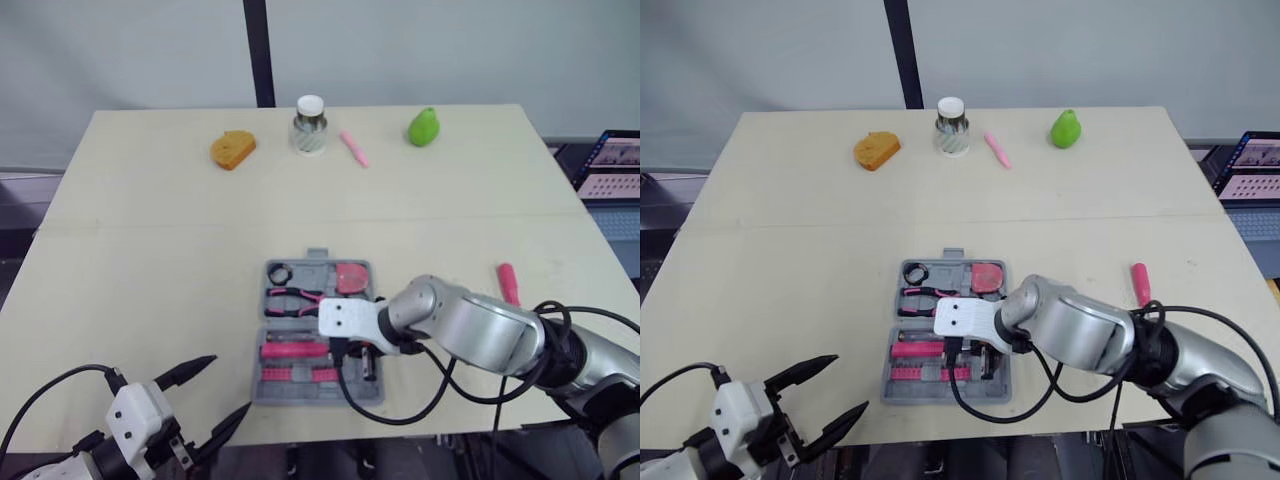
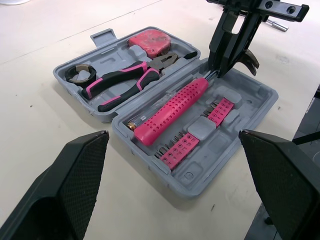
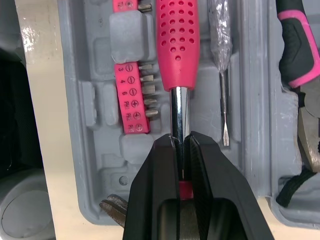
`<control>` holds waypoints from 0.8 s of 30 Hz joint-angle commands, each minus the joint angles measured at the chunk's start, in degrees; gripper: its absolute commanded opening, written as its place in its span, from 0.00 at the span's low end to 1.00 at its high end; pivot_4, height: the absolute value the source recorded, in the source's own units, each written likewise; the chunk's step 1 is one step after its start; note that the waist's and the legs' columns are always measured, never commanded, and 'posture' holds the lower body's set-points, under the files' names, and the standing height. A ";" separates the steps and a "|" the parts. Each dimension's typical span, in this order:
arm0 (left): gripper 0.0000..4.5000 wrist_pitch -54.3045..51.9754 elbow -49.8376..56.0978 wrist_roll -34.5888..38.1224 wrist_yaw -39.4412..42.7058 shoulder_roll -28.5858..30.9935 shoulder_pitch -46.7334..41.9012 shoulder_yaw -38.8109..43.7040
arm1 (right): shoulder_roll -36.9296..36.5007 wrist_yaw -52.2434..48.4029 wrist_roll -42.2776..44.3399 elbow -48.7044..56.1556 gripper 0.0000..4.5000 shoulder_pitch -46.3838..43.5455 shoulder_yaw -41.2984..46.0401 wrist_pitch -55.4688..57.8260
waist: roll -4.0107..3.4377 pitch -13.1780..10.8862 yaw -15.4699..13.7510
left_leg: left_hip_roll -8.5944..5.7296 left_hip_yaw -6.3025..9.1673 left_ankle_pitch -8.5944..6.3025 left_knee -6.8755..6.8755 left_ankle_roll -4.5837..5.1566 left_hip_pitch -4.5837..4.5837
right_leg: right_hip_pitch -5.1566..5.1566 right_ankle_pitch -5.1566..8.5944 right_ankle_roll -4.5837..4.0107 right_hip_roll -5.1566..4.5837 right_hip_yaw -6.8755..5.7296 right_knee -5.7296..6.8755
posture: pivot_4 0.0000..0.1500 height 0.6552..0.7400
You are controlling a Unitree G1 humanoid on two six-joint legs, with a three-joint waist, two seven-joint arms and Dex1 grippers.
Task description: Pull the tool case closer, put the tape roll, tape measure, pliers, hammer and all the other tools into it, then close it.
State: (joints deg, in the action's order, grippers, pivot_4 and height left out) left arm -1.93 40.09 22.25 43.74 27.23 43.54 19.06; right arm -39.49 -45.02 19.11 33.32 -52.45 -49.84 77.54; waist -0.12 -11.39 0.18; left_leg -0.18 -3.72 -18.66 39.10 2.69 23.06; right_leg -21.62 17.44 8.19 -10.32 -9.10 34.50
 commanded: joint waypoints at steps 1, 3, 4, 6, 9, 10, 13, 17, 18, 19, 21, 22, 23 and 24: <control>1.00 0.60 1.13 -0.06 -0.24 0.18 0.24 -0.17 | 0.54 0.59 -0.50 0.56 0.00 0.13 -0.76 -0.98 | 0.00 0.00 0.00 | 0.00 0.00 0.00 0.00 0.00 0.00 | 0.00 0.00 0.00 0.00 0.00 0.00 | 1.00 1.00; 1.00 0.68 1.12 -0.20 -0.29 0.14 0.21 -0.23 | 0.68 0.74 -0.53 0.47 0.00 0.28 -1.04 -1.18 | 0.00 0.00 0.00 | 0.00 0.01 0.00 0.00 0.00 0.00 | 0.00 0.00 0.00 0.00 -0.01 0.00 | 1.00 1.00; 1.00 0.73 1.11 -0.27 -0.31 0.11 0.22 -0.25 | 0.72 0.80 -0.58 0.42 0.00 0.34 -1.24 -1.35 | 0.00 0.00 0.01 | 0.00 0.01 0.00 0.00 0.00 0.00 | 0.00 0.00 0.00 0.00 -0.01 0.01 | 1.00 1.00; 1.00 0.83 1.09 -0.42 -0.36 0.07 0.24 -0.29 | 0.83 0.96 -0.82 0.19 0.00 0.46 -1.67 -1.73 | 0.00 0.00 0.00 | 0.00 0.00 0.00 0.00 0.00 0.00 | 0.00 0.00 0.00 0.00 0.00 0.01 | 1.00 1.00; 1.00 0.89 1.10 -0.55 -0.45 0.01 0.24 -0.36 | 1.14 1.21 -1.05 -0.31 0.00 0.58 -2.10 -2.27 | 0.01 0.01 0.05 | 0.00 0.00 0.00 0.01 0.00 0.00 | 0.00 0.00 0.00 0.00 0.00 0.01 | 1.00 1.00; 1.00 0.91 1.09 -0.58 -0.46 0.01 0.21 -0.39 | 1.24 1.29 -1.07 -0.46 0.00 0.61 -2.14 -2.36 | 0.01 0.01 0.05 | 0.00 0.00 0.00 0.01 0.00 -0.01 | 0.00 0.00 0.00 0.00 0.00 0.02 | 1.00 1.00; 1.00 0.97 0.91 -0.68 -0.43 0.06 0.09 -0.45 | 1.54 1.46 -1.16 -1.19 0.00 0.69 -1.89 -2.63 | 0.01 0.01 0.02 | 0.00 0.00 0.01 0.01 0.00 -0.01 | 0.00 0.00 0.00 0.00 0.00 0.03 | 1.00 1.00; 1.00 1.13 0.44 -0.83 -0.24 0.16 -0.14 -0.45 | 1.59 1.36 -1.60 -1.65 0.00 0.88 -1.93 -3.02 | 0.01 0.01 0.02 | 0.00 0.00 0.01 0.01 0.00 -0.01 | 0.00 0.00 0.00 0.00 0.00 0.03 | 1.00 1.00; 1.00 1.12 0.24 -0.84 -0.20 0.24 -0.36 -0.43 | 1.59 1.30 -1.68 -1.68 0.00 1.00 -1.93 -3.09 | 0.01 0.01 0.01 | 0.00 0.00 0.01 0.01 0.00 -0.01 | 0.00 0.00 0.00 0.00 0.00 0.03 | 1.00 1.00; 1.00 1.04 0.08 -0.81 -0.18 0.32 -0.64 -0.39 | 1.58 1.26 -1.77 -1.74 0.00 1.10 -1.93 -3.20 | 0.01 0.01 0.01 | 0.00 0.00 0.01 0.01 0.00 -0.01 | 0.00 0.00 0.00 0.00 0.00 0.04 | 1.00 1.00; 1.00 1.00 -0.11 -0.77 -0.12 0.41 -0.92 -0.31 | 1.63 1.23 -1.87 -1.83 0.00 1.23 -1.88 -3.25 | 0.01 0.01 0.02 | 0.00 0.00 0.01 0.01 -0.01 -0.01 | 0.00 0.00 0.00 0.00 0.00 0.05 | 1.00 1.00; 1.00 1.06 -0.18 -0.78 -0.07 0.44 -0.97 -0.29 | 1.67 1.20 -1.87 -1.84 0.00 1.26 -1.83 -3.25 | 0.01 0.01 0.02 | 0.00 0.00 0.02 0.01 -0.01 -0.01 | 0.00 0.00 0.00 0.00 0.00 0.05 | 1.00 1.00; 1.00 1.10 -0.24 -0.79 -0.02 0.47 -0.98 -0.29 | 1.71 1.17 -1.86 -1.83 0.00 1.29 -1.77 -3.24 | 0.01 0.01 0.03 | 0.00 0.00 0.02 0.01 -0.01 -0.01 | 0.00 0.00 0.00 0.00 0.00 0.06 | 1.00 1.00; 1.00 1.16 -0.32 -0.80 0.03 0.49 -0.98 -0.29 | 1.78 1.15 -1.81 -1.84 0.00 1.33 -1.65 -3.22 | 0.01 0.01 0.03 | 0.00 0.00 0.02 0.01 -0.01 -0.01 | 0.00 0.00 0.00 0.00 0.00 0.05 | 1.00 1.00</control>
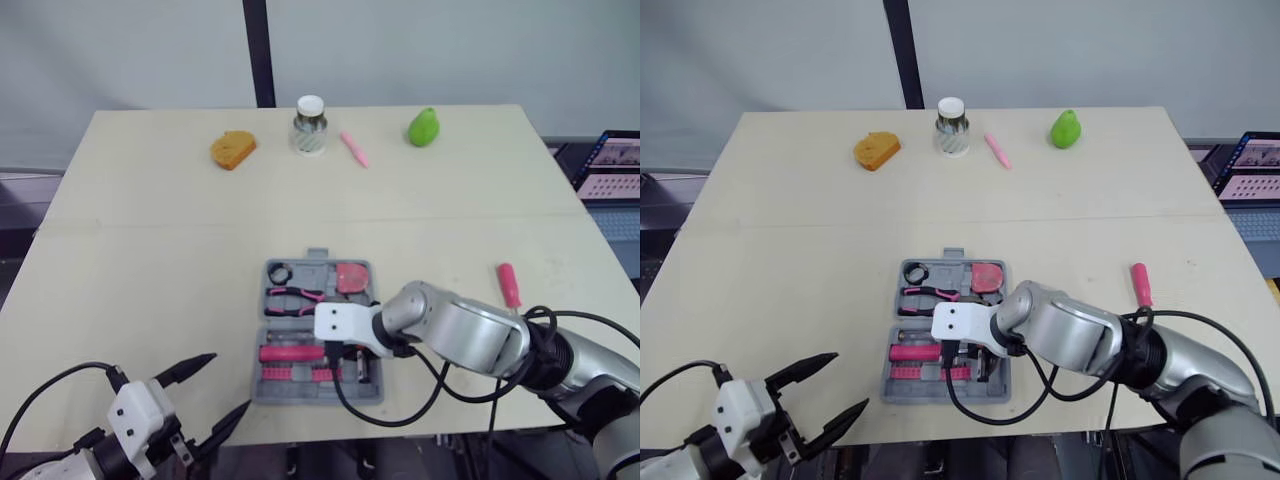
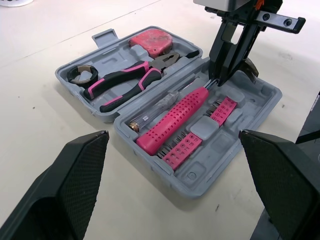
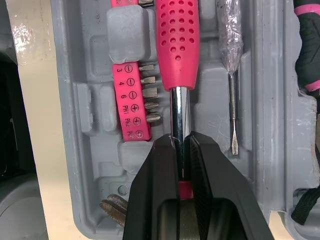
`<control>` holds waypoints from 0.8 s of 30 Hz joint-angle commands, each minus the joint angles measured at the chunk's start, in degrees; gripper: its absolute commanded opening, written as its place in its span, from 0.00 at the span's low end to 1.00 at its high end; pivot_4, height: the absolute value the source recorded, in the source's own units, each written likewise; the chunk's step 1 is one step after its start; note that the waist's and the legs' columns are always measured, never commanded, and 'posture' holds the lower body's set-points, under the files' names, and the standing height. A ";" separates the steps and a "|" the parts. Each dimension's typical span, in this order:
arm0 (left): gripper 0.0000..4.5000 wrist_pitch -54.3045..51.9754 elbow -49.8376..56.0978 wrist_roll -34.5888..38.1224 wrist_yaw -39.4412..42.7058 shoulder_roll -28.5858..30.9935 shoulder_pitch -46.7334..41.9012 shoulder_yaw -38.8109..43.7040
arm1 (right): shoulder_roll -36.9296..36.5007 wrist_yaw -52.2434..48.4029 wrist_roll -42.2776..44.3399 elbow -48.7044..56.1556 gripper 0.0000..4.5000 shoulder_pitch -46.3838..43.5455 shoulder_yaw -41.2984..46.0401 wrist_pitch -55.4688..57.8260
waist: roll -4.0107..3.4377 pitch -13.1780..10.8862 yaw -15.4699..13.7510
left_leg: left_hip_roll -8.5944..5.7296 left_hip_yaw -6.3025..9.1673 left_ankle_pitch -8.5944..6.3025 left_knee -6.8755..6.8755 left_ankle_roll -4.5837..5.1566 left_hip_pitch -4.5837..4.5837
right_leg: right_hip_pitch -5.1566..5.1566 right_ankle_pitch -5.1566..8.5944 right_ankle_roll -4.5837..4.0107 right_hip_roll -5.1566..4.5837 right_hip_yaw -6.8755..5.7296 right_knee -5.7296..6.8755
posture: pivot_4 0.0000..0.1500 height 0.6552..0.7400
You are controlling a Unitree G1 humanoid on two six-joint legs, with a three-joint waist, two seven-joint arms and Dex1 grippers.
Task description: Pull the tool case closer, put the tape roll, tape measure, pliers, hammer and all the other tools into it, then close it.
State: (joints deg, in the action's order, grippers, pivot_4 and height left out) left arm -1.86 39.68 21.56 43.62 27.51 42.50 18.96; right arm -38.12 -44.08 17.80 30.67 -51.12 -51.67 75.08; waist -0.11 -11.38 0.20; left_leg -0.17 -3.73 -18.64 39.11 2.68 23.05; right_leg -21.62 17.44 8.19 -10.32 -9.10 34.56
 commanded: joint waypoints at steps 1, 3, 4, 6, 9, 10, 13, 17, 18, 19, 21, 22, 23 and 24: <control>1.00 1.15 0.03 -0.10 0.20 0.20 0.09 -0.16 | 0.47 0.21 -0.45 0.86 0.00 0.04 0.25 -0.71 | 0.00 0.00 0.01 | 0.00 0.00 0.00 0.00 0.00 0.00 | 0.00 0.00 0.00 0.00 0.00 0.00 | 1.00 1.00; 1.00 1.19 -0.07 -0.17 0.22 0.16 0.07 -0.23 | 0.55 -0.05 -0.04 0.88 0.00 0.13 0.75 -0.50 | 0.00 0.00 0.01 | 0.00 0.00 0.00 0.00 0.00 0.00 | 0.00 0.00 0.00 0.00 0.00 0.00 | 1.00 1.00; 1.00 1.21 -0.10 -0.19 0.22 0.14 0.07 -0.27 | 0.61 -0.17 0.19 0.89 0.00 0.19 1.04 -0.34 | 0.00 0.00 0.01 | 0.00 0.00 0.00 0.00 0.00 0.00 | 0.00 0.00 0.00 0.00 0.00 0.00 | 1.00 1.00; 1.00 1.23 -0.12 -0.20 0.21 0.08 0.08 -0.32 | 0.49 -0.98 1.23 1.29 0.20 -0.06 2.57 0.06 | 0.00 0.00 0.01 | 0.00 0.00 0.00 0.00 0.00 0.00 | 0.00 0.00 0.00 0.00 0.00 0.00 | 1.00 1.00; 1.00 1.32 -0.20 -0.18 0.27 0.02 0.14 -0.29 | -0.11 -1.83 2.25 1.73 0.48 -0.50 4.28 0.26 | 0.00 0.00 -0.02 | 0.00 0.01 0.00 0.00 0.00 -0.01 | 0.00 0.00 0.00 0.00 0.00 0.01 | 1.00 1.00; 1.00 1.30 -0.22 -0.17 0.27 0.02 0.13 -0.29 | -0.34 -2.08 2.60 1.83 0.60 -0.59 5.08 0.09 | 0.00 0.00 -0.02 | 0.00 0.00 0.00 0.00 0.00 0.00 | 0.00 0.00 0.00 0.00 0.00 0.01 | 1.00 1.00; 1.00 1.21 -0.33 -0.15 0.26 0.07 -0.13 -0.37 | -0.88 -2.98 4.46 2.15 0.92 0.13 9.99 -0.97 | 0.00 0.00 -0.04 | 0.00 0.00 0.00 0.00 0.00 -0.01 | 0.00 0.00 0.00 0.00 0.00 0.01 | 1.00 1.00; 1.00 1.14 -0.66 -0.11 0.26 0.11 -0.58 -0.39 | 0.87 -1.06 4.50 1.68 0.98 5.94 17.61 -9.60 | 0.05 0.03 -0.13 | 0.00 0.01 0.00 0.00 0.00 0.00 | 0.00 0.00 0.00 0.00 -0.01 0.00 | 1.00 1.00; 1.00 1.11 -0.83 -0.16 0.24 0.12 -0.84 -0.54 | 1.63 -0.75 4.43 1.74 0.98 9.15 20.35 -14.86 | 0.17 0.10 -0.25 | 0.00 0.00 0.00 0.00 0.00 0.00 | 0.01 0.00 0.00 0.00 0.00 0.00 | 1.00 1.00; 1.00 1.09 -0.99 -0.22 0.23 0.13 -1.09 -0.69 | 2.39 -0.86 4.91 1.75 0.98 12.09 22.90 -18.50 | 0.20 0.12 -0.27 | -0.01 0.04 0.00 -0.02 0.00 0.00 | 0.04 0.00 0.00 0.02 -0.04 -0.02 | 1.00 1.00; 1.00 1.13 -1.48 -0.37 0.21 0.19 -1.84 -1.11 | 3.22 -1.07 4.70 1.13 0.93 18.13 26.37 -25.24 | 0.20 0.12 -0.23 | -0.01 -0.01 -0.01 -0.01 0.00 0.00 | 0.04 0.00 0.00 0.03 -0.02 -0.01 | 1.00 1.00; 1.00 1.24 -1.75 -0.42 0.24 0.27 -2.27 -1.28 | 3.21 -1.63 4.30 0.67 0.87 20.68 27.12 -28.12 | 0.20 0.12 -0.28 | -0.02 -0.02 -0.01 -0.02 0.01 -0.01 | 0.05 -0.01 0.02 0.03 -0.02 -0.03 | 1.00 1.00; 1.00 1.23 -1.97 -0.41 0.20 0.37 -2.75 -1.40 | 3.75 -2.13 4.29 0.04 0.80 22.62 27.78 -30.61 | 0.22 0.13 -0.33 | -0.04 -0.02 -0.01 -0.01 0.02 -0.01 | 0.05 -0.02 0.03 0.02 -0.02 -0.03 | 1.00 1.00; 1.00 1.24 -2.26 -0.41 0.19 0.46 -3.18 -1.47 | 4.71 -2.12 4.52 -0.61 0.69 24.04 28.53 -32.32 | 0.22 0.13 -0.28 | -0.04 -0.02 0.00 0.00 0.04 -0.01 | 0.07 -0.03 0.05 0.01 -0.01 -0.03 | 1.00 1.00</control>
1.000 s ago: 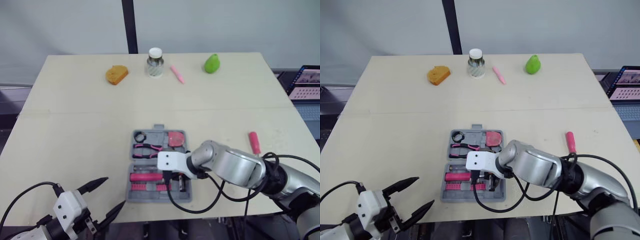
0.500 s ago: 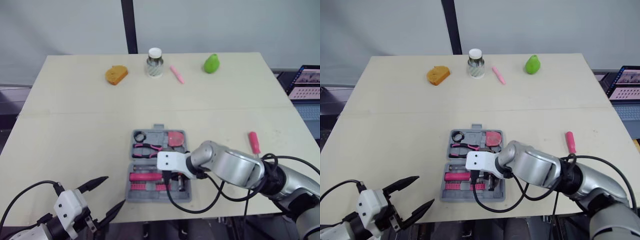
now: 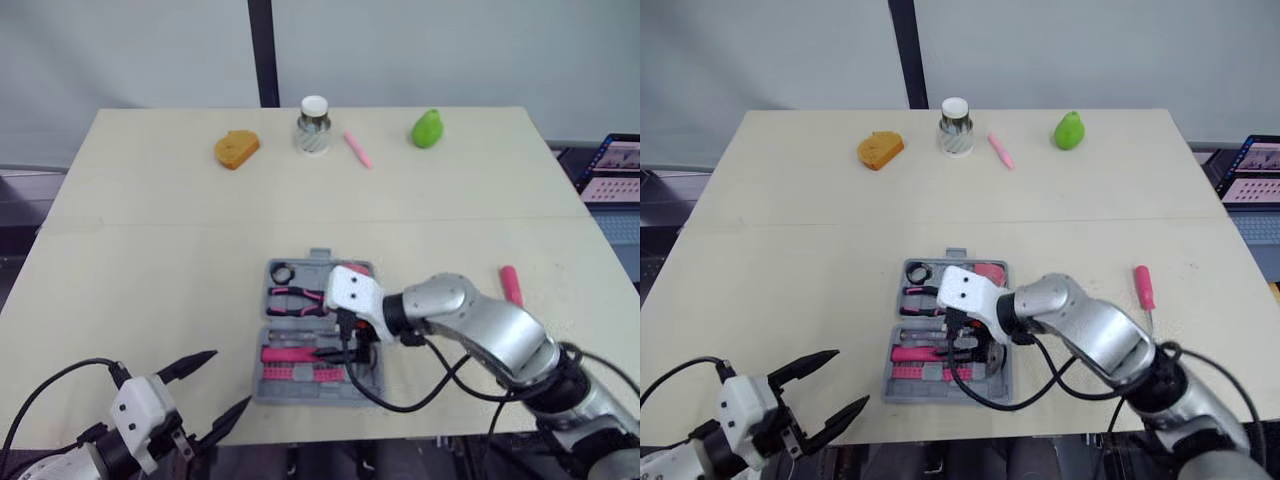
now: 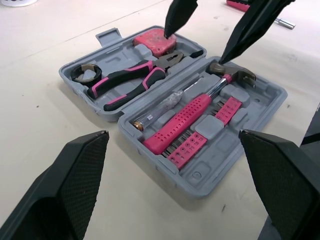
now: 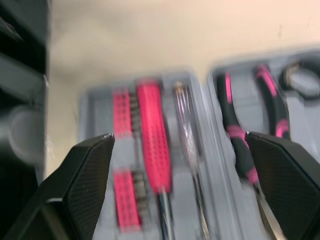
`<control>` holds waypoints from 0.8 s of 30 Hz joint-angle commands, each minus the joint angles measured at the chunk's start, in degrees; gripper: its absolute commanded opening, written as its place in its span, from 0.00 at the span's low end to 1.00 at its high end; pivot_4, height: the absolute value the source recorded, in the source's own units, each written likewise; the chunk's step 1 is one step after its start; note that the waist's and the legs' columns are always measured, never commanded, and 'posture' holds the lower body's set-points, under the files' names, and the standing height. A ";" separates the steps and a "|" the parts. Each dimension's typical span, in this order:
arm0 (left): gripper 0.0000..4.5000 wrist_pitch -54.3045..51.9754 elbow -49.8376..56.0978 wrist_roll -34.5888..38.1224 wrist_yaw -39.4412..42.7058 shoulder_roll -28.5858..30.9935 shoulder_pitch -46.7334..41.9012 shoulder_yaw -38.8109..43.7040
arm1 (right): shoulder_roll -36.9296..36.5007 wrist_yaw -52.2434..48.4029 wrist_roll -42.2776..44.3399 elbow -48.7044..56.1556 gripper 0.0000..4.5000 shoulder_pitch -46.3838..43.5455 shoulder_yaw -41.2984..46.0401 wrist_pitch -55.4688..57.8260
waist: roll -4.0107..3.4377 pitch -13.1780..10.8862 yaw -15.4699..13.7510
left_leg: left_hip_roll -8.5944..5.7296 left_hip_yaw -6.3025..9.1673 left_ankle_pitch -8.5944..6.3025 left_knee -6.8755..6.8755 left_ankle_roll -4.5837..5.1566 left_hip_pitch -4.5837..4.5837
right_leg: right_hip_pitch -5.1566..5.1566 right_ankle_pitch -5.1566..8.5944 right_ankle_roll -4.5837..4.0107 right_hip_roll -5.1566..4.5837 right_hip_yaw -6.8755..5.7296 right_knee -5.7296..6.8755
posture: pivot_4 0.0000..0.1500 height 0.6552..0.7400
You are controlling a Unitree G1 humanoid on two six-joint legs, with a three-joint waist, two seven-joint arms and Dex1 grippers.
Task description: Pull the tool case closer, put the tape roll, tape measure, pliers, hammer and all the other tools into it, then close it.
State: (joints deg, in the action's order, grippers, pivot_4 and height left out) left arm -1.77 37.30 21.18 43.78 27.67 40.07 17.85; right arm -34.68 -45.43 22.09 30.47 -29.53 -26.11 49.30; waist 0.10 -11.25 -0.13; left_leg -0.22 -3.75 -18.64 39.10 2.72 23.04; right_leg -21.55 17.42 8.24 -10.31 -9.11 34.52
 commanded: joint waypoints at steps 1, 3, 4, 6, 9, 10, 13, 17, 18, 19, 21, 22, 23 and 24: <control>1.00 1.18 -0.16 -0.09 0.02 0.40 -1.25 -0.39 | 1.71 -1.38 1.00 -0.99 0.57 3.19 3.03 -6.51 | 0.01 0.00 0.11 | 0.00 -0.03 0.00 0.03 0.01 -0.01 | 0.00 0.00 0.01 0.00 0.02 0.00 | 1.00 1.00; 1.00 1.05 -0.32 -0.21 -0.15 0.47 -2.14 -0.49 | 2.06 -2.61 0.69 -2.06 0.36 4.70 1.97 -8.18 | 0.00 0.00 0.29 | 0.02 -0.03 0.05 0.03 0.00 -0.07 | 0.01 -0.01 0.01 0.01 0.05 0.06 | 1.00 1.00; 1.00 0.92 -0.26 -0.24 -0.28 0.48 -2.49 -0.55 | 2.32 -2.70 0.05 -2.67 0.25 5.23 1.22 -8.76 | 0.00 0.00 0.33 | 0.05 -0.04 0.05 0.03 -0.01 -0.10 | 0.01 0.00 0.00 0.02 0.06 0.11 | 1.00 1.00; 1.00 0.80 -0.23 -0.33 -0.41 0.48 -2.88 -0.63 | 3.07 -2.38 -1.31 -3.99 0.03 5.91 0.14 -9.97 | 0.00 0.00 0.26 | 0.08 -0.03 0.04 0.02 -0.03 -0.14 | 0.01 0.02 -0.05 0.04 0.05 0.17 | 1.00 1.00; 1.00 0.77 -0.11 -0.36 -0.41 0.51 -2.86 -0.55 | 3.64 -2.53 -3.65 -6.23 0.01 6.13 -1.43 -12.16 | 0.00 0.00 0.23 | 0.07 -0.02 0.04 0.02 -0.03 -0.14 | 0.01 0.03 -0.05 0.04 0.05 0.17 | 1.00 1.00; 1.00 0.85 -0.08 -0.38 -0.36 0.50 -2.70 -0.50 | 3.73 -2.75 -4.14 -6.80 0.01 6.10 -1.76 -12.72 | 0.00 0.00 0.21 | 0.06 -0.03 0.04 0.02 -0.03 -0.14 | 0.01 0.03 -0.05 0.03 0.05 0.16 | 1.00 1.00; 1.00 1.05 -0.05 -0.44 -0.20 0.49 -2.20 -0.29 | 3.60 -3.47 -5.86 -8.28 0.01 6.06 -2.95 -14.30 | 0.01 0.00 0.19 | 0.05 -0.03 0.04 0.03 -0.03 -0.14 | 0.03 0.03 -0.05 0.02 0.06 0.16 | 1.00 1.00; 1.00 0.90 0.02 -0.58 -0.34 0.49 -2.25 -0.39 | 3.54 -4.30 -7.67 -9.58 0.01 6.39 -4.15 -15.54 | 0.01 0.01 0.16 | 0.05 -0.02 0.04 0.03 -0.03 -0.15 | 0.03 0.03 -0.05 0.02 0.06 0.16 | 1.00 1.00; 1.00 0.88 0.04 -0.63 -0.38 0.46 -2.29 -0.46 | 3.51 -4.44 -8.31 -9.86 0.01 6.46 -4.43 -15.93 | 0.01 0.01 0.17 | 0.05 -0.02 0.04 0.03 -0.03 -0.15 | 0.04 0.03 -0.05 0.02 0.06 0.16 | 1.00 1.00; 1.00 0.88 0.03 -0.71 -0.40 0.43 -2.36 -0.54 | 3.50 -4.68 -8.85 -10.19 0.01 6.48 -4.77 -16.12 | 0.01 0.01 0.18 | 0.05 -0.02 0.04 0.03 -0.03 -0.15 | 0.04 0.03 -0.05 0.02 0.06 0.16 | 1.00 1.00; 1.00 0.84 -0.02 -0.79 -0.43 0.42 -2.56 -0.66 | 3.71 -4.98 -9.65 -10.91 0.01 6.55 -5.21 -16.33 | 0.01 0.01 0.18 | 0.06 -0.02 0.04 0.03 -0.03 -0.15 | 0.03 0.03 -0.05 0.02 0.05 0.16 | 1.00 1.00; 1.00 0.83 -0.04 -0.82 -0.43 0.42 -2.63 -0.71 | 3.83 -5.10 -9.97 -11.23 0.01 6.60 -5.37 -16.49 | 0.01 0.01 0.19 | 0.06 -0.02 0.04 0.03 -0.03 -0.15 | 0.03 0.03 -0.05 0.02 0.05 0.16 | 1.00 1.00; 1.00 0.83 -0.07 -0.84 -0.43 0.42 -2.68 -0.74 | 3.93 -5.20 -10.26 -11.53 0.01 6.69 -5.51 -16.77 | 0.01 0.01 0.18 | 0.06 -0.02 0.04 0.03 -0.03 -0.15 | 0.03 0.03 -0.05 0.02 0.05 0.16 | 1.00 1.00; 1.00 0.88 -0.06 -0.88 -0.40 0.40 -2.66 -0.80 | 3.84 -5.44 -10.77 -11.78 0.01 6.77 -5.93 -17.04 | 0.01 0.01 0.18 | 0.06 -0.02 0.04 0.03 -0.03 -0.15 | 0.03 0.03 -0.05 0.02 0.05 0.16 | 1.00 1.00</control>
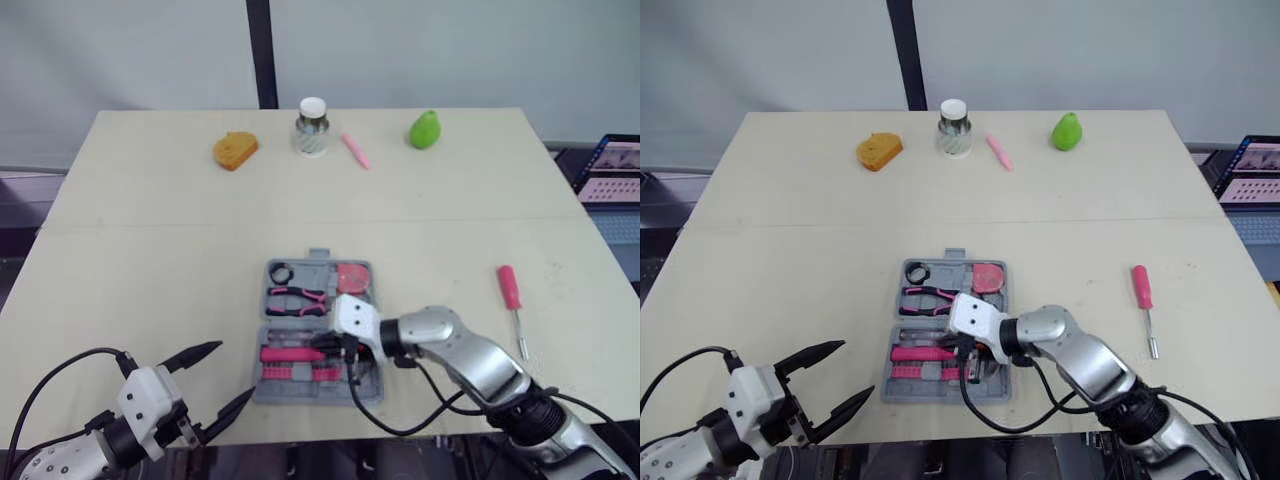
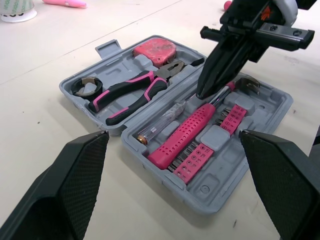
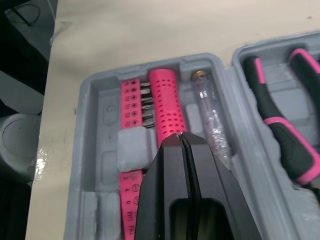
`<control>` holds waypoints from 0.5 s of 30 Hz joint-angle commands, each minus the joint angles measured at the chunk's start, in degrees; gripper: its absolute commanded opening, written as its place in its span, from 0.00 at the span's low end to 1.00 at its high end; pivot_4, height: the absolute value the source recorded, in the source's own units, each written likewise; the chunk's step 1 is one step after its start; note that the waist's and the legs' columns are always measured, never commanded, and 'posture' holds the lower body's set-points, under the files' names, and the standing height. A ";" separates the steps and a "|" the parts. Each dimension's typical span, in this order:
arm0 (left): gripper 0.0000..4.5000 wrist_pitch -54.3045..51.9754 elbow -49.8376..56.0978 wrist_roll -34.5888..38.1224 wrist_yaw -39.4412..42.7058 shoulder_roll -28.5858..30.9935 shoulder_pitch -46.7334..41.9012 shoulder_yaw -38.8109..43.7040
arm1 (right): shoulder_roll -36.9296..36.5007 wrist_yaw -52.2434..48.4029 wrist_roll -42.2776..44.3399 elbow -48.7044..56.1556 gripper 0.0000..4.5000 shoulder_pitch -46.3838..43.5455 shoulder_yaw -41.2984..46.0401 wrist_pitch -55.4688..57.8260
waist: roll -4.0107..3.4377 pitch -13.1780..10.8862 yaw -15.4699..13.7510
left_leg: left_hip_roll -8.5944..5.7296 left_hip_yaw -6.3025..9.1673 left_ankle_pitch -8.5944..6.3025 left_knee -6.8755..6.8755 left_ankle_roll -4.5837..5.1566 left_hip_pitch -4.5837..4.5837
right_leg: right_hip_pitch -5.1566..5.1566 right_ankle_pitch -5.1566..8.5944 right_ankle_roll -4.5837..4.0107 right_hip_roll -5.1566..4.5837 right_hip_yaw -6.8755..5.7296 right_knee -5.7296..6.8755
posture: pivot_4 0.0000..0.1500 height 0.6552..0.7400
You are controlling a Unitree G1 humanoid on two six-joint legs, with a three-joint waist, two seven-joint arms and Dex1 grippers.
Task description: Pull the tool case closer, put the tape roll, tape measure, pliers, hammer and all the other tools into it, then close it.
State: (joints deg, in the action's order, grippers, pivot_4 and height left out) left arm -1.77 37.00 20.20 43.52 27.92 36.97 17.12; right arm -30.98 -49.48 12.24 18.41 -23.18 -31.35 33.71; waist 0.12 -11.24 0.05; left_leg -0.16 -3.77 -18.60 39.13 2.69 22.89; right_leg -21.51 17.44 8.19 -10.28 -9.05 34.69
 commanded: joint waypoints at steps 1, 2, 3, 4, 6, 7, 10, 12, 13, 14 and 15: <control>1.00 0.92 0.25 0.07 -0.12 0.13 0.46 -0.12 | 0.18 -1.50 -1.36 0.04 0.01 0.51 -0.96 -1.57 | 0.00 0.00 -0.02 | 0.00 0.00 0.00 0.00 0.00 0.00 | 0.00 0.00 0.00 0.00 0.00 0.00 | 1.00 1.00; 1.00 0.93 0.26 0.06 -0.11 0.11 0.46 -0.16 | 0.27 -1.61 -1.75 -0.16 0.01 0.57 -1.13 -1.70 | 0.00 0.00 -0.02 | 0.00 0.00 0.00 0.00 0.00 0.00 | 0.00 0.00 0.00 0.00 0.00 0.00 | 1.00 1.00; 1.00 0.93 0.27 0.06 -0.12 0.11 0.43 -0.18 | 0.35 -1.74 -2.13 -0.34 0.01 0.57 -1.28 -1.78 | 0.00 0.00 -0.01 | 0.00 0.00 0.00 0.00 0.00 0.00 | 0.00 0.00 0.00 0.00 0.00 0.00 | 1.00 1.00; 1.00 0.91 0.28 0.06 -0.13 0.11 0.41 -0.19 | 0.52 -1.69 -2.50 -0.57 0.01 0.56 -1.35 -1.88 | 0.00 0.00 0.00 | 0.00 0.00 0.00 0.00 0.00 0.00 | 0.00 0.00 0.00 0.00 0.00 0.00 | 1.00 1.00; 1.00 0.95 0.31 0.00 -0.15 0.08 0.47 -0.23 | 0.83 -1.68 -2.72 -0.90 0.01 0.56 -1.35 -1.85 | 0.00 0.00 0.00 | 0.00 0.00 0.00 0.00 0.00 0.00 | 0.00 0.00 0.00 0.00 0.00 0.00 | 1.00 1.00; 1.00 0.97 0.32 -0.03 -0.16 0.07 0.48 -0.25 | 0.91 -1.77 -2.79 -1.01 0.01 0.56 -1.38 -1.90 | 0.00 0.00 0.01 | 0.00 0.00 0.00 0.00 0.00 -0.01 | 0.00 0.00 0.00 0.00 0.00 0.01 | 1.00 1.00; 1.00 1.03 0.34 -0.09 -0.20 0.04 0.52 -0.19 | 1.08 -1.73 -3.72 -1.77 0.01 0.41 -1.86 -2.03 | 0.00 0.00 -0.02 | 0.00 0.00 0.00 0.00 0.00 -0.01 | 0.00 0.00 0.00 0.00 0.00 0.00 | 1.00 1.00; 1.00 1.13 0.37 -0.16 -0.23 -0.02 0.61 -0.19 | 1.28 -1.59 -4.42 -2.59 0.01 0.33 -2.07 -2.37 | 0.00 0.00 -0.01 | 0.00 0.00 0.00 0.00 0.00 -0.02 | 0.01 0.00 0.00 0.00 0.00 0.01 | 1.00 1.00; 1.00 1.19 0.37 -0.22 -0.22 -0.03 0.65 -0.20 | 1.49 -1.51 -4.42 -2.88 0.01 0.36 -1.99 -2.21 | 0.00 0.00 -0.01 | 0.00 0.00 0.00 0.00 0.00 -0.02 | 0.01 0.00 0.00 0.00 0.00 0.01 | 1.00 1.00; 1.00 1.28 0.38 -0.29 -0.21 -0.03 0.70 -0.20 | 1.67 -1.54 -4.38 -3.04 0.01 0.42 -1.91 -1.89 | 0.00 0.00 0.00 | 0.00 0.00 0.00 0.00 0.00 -0.03 | 0.02 0.00 0.00 0.00 0.00 0.02 | 1.00 1.00; 1.00 1.28 0.40 -0.29 -0.21 -0.04 0.71 -0.18 | 1.78 -1.59 -4.50 -3.11 0.01 0.46 -1.92 -1.87 | 0.00 0.00 0.00 | 0.00 0.00 0.00 0.00 0.00 -0.04 | 0.02 0.00 0.00 0.00 0.00 0.02 | 1.00 1.00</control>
State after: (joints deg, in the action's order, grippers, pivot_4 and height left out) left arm -1.77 36.99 19.91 43.48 27.90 36.98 16.94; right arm -29.61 -50.49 8.23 15.21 -22.91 -33.30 32.32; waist 0.12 -11.24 0.05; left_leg -0.16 -3.77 -18.59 39.13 2.68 22.84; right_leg -21.49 17.44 8.19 -10.28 -9.05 34.71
